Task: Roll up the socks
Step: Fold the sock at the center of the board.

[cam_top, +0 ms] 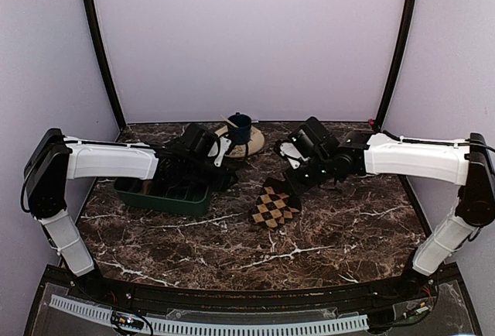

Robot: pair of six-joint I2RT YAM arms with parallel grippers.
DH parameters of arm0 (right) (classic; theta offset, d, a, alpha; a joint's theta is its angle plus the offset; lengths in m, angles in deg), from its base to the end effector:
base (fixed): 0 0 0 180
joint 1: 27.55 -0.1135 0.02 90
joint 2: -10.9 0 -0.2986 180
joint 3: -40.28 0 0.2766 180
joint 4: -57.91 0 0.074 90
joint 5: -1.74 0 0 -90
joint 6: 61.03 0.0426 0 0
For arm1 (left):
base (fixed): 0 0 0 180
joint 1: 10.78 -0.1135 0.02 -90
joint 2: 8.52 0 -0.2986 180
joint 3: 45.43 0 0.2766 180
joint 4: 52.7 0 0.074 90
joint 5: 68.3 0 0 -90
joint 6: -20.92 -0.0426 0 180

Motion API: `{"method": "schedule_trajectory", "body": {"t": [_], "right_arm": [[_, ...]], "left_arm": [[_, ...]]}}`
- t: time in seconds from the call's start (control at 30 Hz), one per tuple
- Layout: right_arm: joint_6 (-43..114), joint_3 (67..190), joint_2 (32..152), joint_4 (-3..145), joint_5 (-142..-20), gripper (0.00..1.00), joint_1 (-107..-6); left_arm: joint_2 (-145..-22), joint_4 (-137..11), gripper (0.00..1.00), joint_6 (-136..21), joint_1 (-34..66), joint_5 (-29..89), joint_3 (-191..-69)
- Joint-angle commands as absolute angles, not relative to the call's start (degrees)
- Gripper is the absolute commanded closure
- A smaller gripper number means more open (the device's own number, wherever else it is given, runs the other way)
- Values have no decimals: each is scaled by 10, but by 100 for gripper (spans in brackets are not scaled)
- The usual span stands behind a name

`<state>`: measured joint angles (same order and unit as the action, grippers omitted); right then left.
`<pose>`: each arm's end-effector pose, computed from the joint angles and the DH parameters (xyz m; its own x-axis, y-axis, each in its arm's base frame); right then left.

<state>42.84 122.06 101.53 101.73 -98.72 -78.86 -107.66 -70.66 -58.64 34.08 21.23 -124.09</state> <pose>0.2354 0.2815 0.2774 -0.6501 -0.4346 -0.6233 -0.5592 0.8290 0.0052 0.2965 -0.2945 0.2390 -0.5604 0.3020 -0.7712 0.6093 0.7810 -0.1369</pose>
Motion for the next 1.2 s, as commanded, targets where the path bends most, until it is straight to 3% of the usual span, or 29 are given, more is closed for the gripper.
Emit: {"method": "schedule_trajectory", "body": {"t": [0.0,1.17], "right_arm": [[437,1207,1011,1005,-1006,100,-775],[456,1168,1094,961,-1026,100,-722]], "left_arm": [[-1077,-691,56,-596,340,241,-1235],[-1129,-692,56,-702,427,330,-1275]]}}
